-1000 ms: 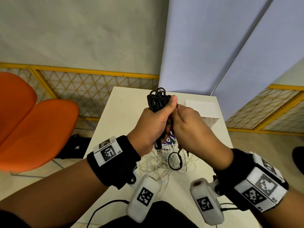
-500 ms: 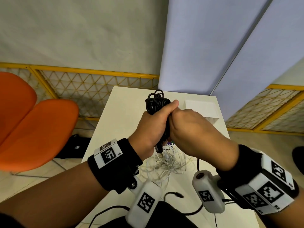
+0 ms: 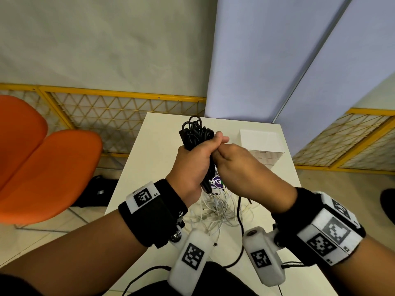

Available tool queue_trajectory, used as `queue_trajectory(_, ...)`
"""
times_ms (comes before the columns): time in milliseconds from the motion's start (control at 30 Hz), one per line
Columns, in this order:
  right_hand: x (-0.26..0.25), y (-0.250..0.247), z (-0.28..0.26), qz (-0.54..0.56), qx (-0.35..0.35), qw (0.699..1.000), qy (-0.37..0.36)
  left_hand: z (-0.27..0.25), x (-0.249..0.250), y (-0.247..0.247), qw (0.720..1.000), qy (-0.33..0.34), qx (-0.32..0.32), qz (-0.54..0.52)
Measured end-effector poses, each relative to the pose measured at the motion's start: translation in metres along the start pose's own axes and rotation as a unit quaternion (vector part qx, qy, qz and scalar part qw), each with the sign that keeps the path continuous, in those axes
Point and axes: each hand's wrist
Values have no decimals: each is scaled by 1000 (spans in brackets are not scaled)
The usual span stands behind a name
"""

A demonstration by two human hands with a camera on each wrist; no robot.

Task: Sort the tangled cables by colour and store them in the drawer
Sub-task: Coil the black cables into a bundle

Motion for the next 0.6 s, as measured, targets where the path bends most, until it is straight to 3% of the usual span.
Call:
queue_trajectory(333, 16, 15, -4, 171, 59, 980, 79, 12, 17, -7, 996, -38, -43, -66)
queue_trajectory(600, 17, 17, -15, 228, 29, 969, 86, 12, 32, -6, 992, -18, -47, -118)
Point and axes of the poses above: each hand's wrist, its own z-axis towards the middle knuckle, its own y-axis out of the palm, x = y × z, and after that the axes turned 9 degrees about x, right-handed
